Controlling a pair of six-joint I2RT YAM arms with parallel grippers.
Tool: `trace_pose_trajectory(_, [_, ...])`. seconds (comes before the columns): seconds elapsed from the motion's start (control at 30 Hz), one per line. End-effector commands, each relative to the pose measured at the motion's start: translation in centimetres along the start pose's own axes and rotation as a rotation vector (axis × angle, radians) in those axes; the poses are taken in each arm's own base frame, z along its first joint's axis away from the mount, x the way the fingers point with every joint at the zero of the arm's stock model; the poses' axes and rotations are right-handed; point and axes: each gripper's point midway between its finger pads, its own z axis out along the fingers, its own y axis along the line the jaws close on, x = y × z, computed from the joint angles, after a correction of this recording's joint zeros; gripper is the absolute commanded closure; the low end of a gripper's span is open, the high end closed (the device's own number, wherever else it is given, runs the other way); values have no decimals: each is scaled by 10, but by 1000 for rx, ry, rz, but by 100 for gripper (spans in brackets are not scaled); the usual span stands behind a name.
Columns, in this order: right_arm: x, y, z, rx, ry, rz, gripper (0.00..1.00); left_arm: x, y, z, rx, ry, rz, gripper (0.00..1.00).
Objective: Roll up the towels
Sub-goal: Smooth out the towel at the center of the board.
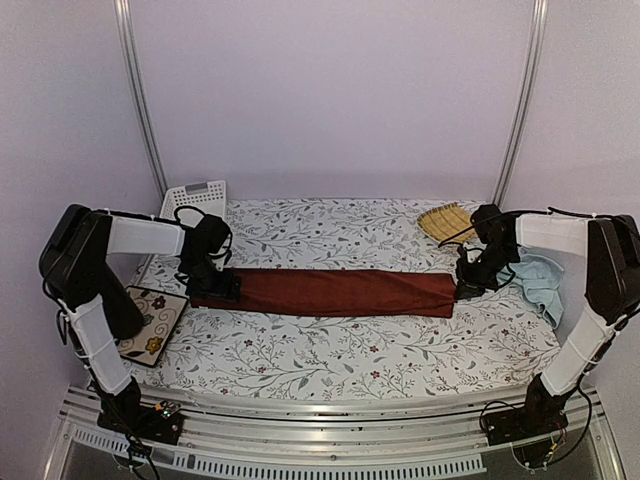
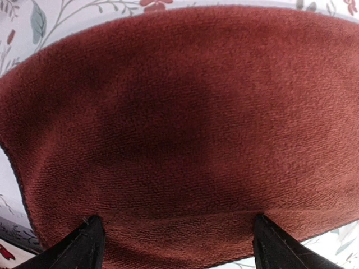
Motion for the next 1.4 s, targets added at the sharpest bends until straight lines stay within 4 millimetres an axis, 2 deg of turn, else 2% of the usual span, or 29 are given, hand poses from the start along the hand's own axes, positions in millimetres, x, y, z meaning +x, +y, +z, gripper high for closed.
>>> trace_pose_trajectory(0.0, [8,4,-4,45,39,-52,96,10,21,4,-57,24,-24,10])
trace_pose_trajectory(0.17, [11,-1,-10,83,39,-66,95,13,28,5,-69,30,-27,18])
trace_pose_trajectory(0.33, [20,-7,-3,122,68,-79,95,15,35,6,-92,38,-25,26])
trace_pose_trajectory(0.47, [25,-13,3,144,79,-85,92,15,41,6,-100,38,-30,26])
trace_pose_trajectory(0.6, [21,-9,13,138,73,-101,91,11,41,5,-89,33,-26,22])
trace_pose_trajectory(0.77, [17,-10,23,165,73,-107,88,13,45,4,-107,43,-18,21])
trace_pose_trajectory(0.87, [1,-1,9,145,10,-114,84,14,46,2,-101,43,-21,21])
trace_pose_trajectory(0.97, [-23,13,-2,120,-57,-132,68,8,43,-2,-84,26,-27,16])
trace_pose_trajectory(1.13, [-60,30,4,54,-91,-131,57,-12,38,-15,-64,-16,-32,9])
trace_pose_trajectory(1.23, [-74,26,11,12,-106,-101,57,-22,37,-25,-66,-41,-28,9])
trace_pose_trajectory(1.37, [-91,5,21,-19,-103,-69,56,-23,36,-26,-56,-43,-24,9])
